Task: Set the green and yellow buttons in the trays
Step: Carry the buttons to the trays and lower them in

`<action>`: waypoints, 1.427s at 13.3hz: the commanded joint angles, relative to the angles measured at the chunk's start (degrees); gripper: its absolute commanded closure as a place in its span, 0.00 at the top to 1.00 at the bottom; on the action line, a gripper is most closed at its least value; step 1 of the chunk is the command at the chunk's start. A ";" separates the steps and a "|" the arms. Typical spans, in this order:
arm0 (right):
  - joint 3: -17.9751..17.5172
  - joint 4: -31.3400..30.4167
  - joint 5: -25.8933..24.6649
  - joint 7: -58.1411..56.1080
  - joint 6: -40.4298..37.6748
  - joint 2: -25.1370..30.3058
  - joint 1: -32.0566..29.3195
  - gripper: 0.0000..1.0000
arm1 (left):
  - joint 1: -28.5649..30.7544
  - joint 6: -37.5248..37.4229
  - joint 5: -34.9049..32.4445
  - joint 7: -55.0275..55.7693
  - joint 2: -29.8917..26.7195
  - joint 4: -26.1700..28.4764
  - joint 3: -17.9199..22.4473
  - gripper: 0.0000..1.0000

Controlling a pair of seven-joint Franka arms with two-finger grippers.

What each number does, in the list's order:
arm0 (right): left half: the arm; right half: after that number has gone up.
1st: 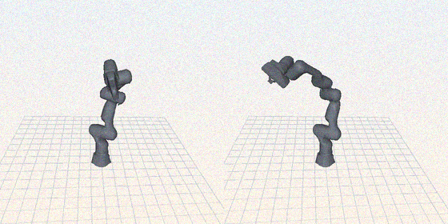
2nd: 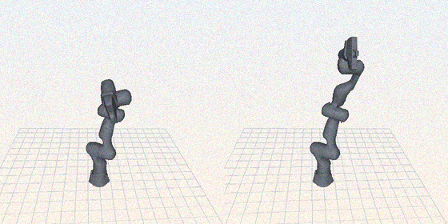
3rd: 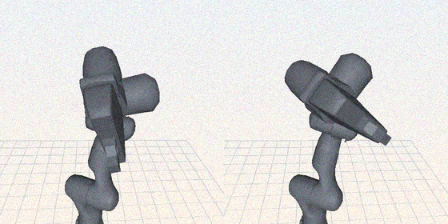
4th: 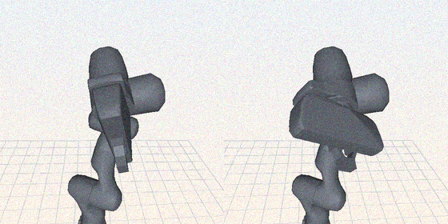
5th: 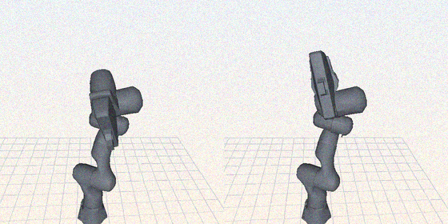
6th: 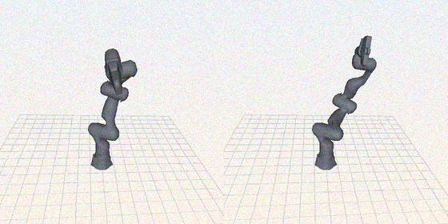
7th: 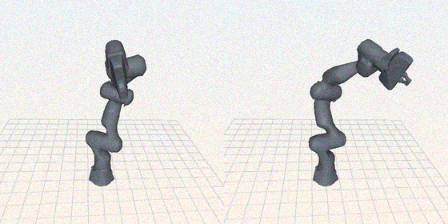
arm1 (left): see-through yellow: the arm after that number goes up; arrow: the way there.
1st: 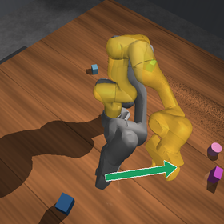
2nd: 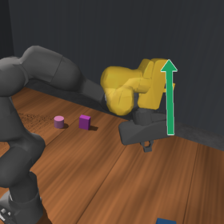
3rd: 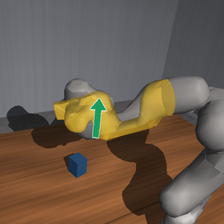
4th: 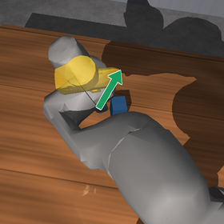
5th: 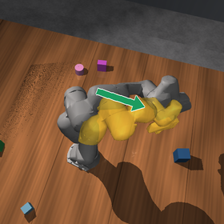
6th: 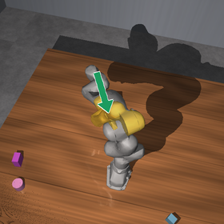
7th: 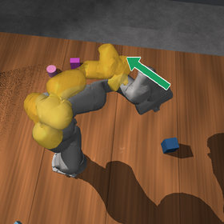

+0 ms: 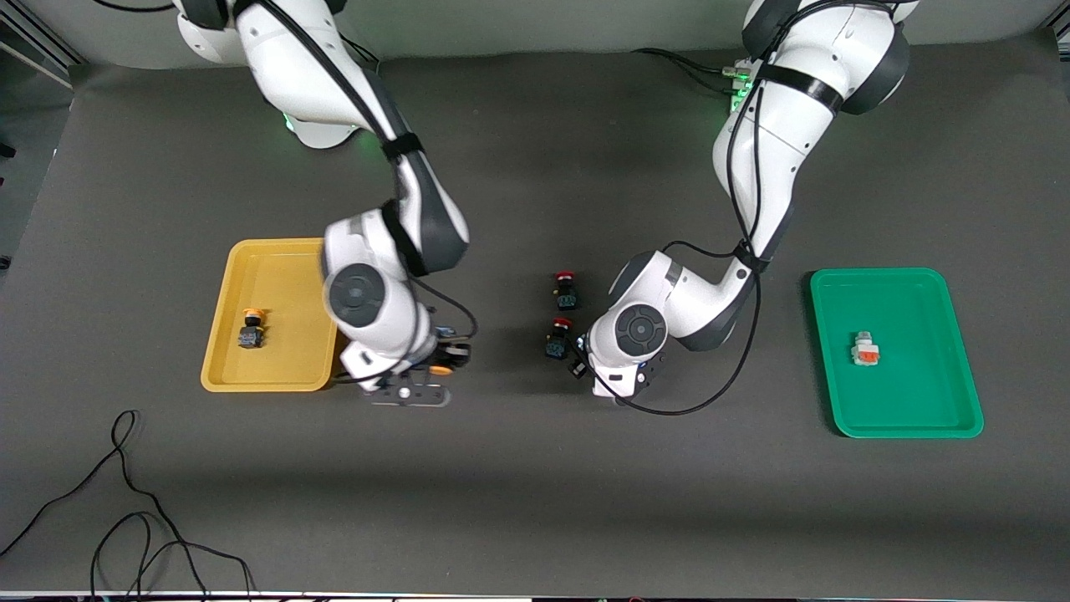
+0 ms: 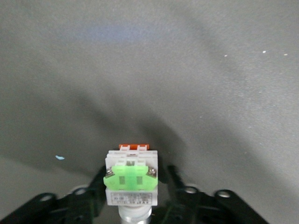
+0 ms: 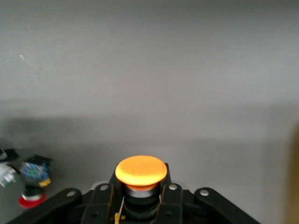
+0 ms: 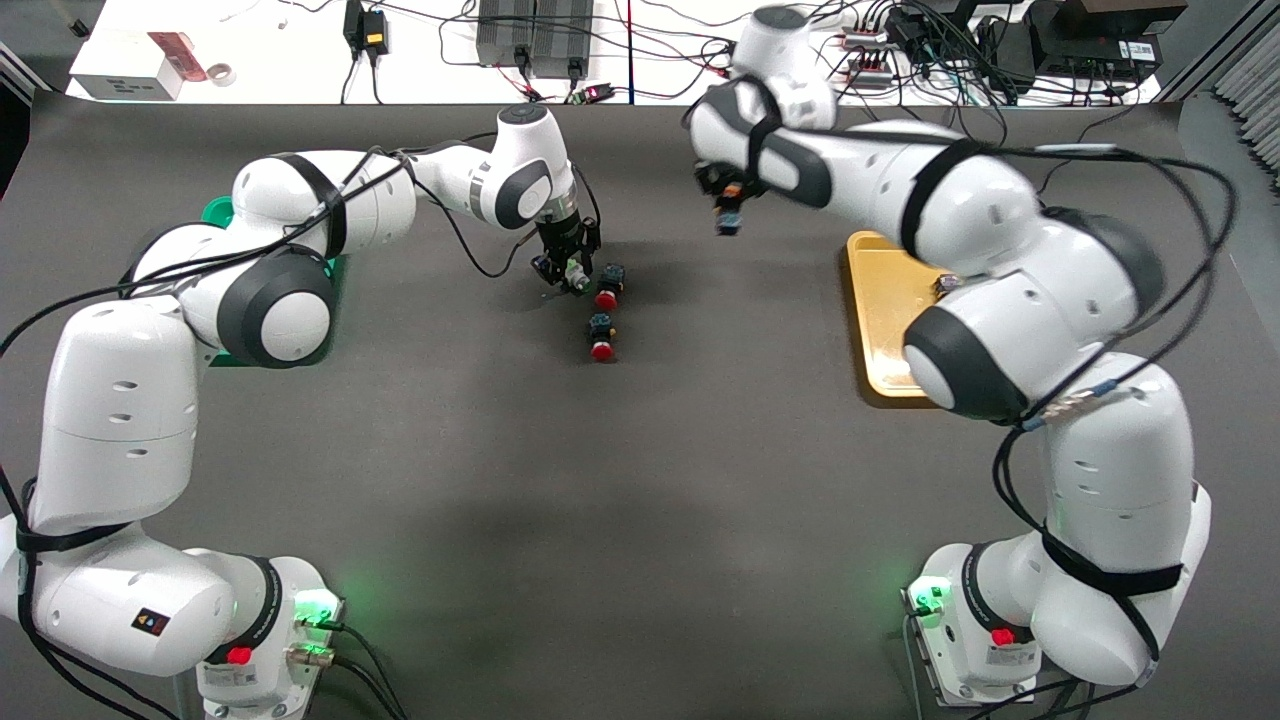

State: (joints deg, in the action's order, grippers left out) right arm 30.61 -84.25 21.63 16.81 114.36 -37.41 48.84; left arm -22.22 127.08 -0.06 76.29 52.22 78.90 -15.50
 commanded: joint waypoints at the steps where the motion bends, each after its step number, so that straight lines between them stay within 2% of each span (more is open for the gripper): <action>1: 6.37 -7.47 -0.89 -10.35 -3.09 5.75 0.46 0.06 | -0.80 -0.34 -1.70 0.71 -0.01 0.47 0.91 0.00; 5: 15.69 -22.06 -0.98 -25.90 -0.13 14.37 0.81 0.06 | -0.54 -2.36 -2.31 0.80 -1.33 -0.06 0.99 0.00; 8: 18.87 -35.95 -0.19 -37.26 13.21 17.55 0.29 0.04 | 1.64 -15.85 -4.87 -1.83 -4.74 -4.17 0.56 0.00; 10: 18.70 -40.89 0.86 -40.96 21.39 15.98 -0.15 0.03 | 3.58 -28.15 -4.08 -8.40 -7.91 -7.43 0.38 0.00; 11: 18.44 -42.04 2.87 -43.33 24.56 14.14 -0.07 0.03 | 5.42 -33.17 -4.08 -11.13 -9.49 -8.31 0.03 0.00; 12: 18.35 -42.14 7.24 -46.83 25.03 12.03 -0.15 0.03 | 6.57 -36.87 -4.08 -14.64 -11.94 -8.32 0.03 0.00; 14: 18.26 -41.70 19.00 -57.19 25.12 7.02 0.11 0.02 | 9.02 -43.03 -3.90 -23.86 -15.99 -7.88 0.38 0.00; 15: 18.26 -41.61 22.80 -59.93 24.95 5.52 0.11 0.02 | 11.21 -45.76 -3.90 -27.21 -17.14 -7.97 0.29 0.00; 17: 18.17 -40.91 23.63 -60.31 24.68 4.72 0.64 0.04 | 15.26 -49.64 -3.99 -37.21 -19.95 -7.88 0.38 0.00; 18: 18.17 -40.82 23.63 -60.23 24.68 4.72 0.55 0.34 | 17.54 -51.22 -4.25 -42.22 -21.18 -7.79 0.55 0.00; 19: 18.17 -40.73 23.63 -59.44 24.59 4.80 0.55 0.86 | 20.00 -52.19 -4.60 -46.62 -21.72 -7.79 0.55 0.00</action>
State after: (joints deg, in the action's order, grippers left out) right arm 48.33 -125.92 43.47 -41.65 138.66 -32.54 48.89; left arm -6.12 77.01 -4.14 38.09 32.90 69.76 -14.80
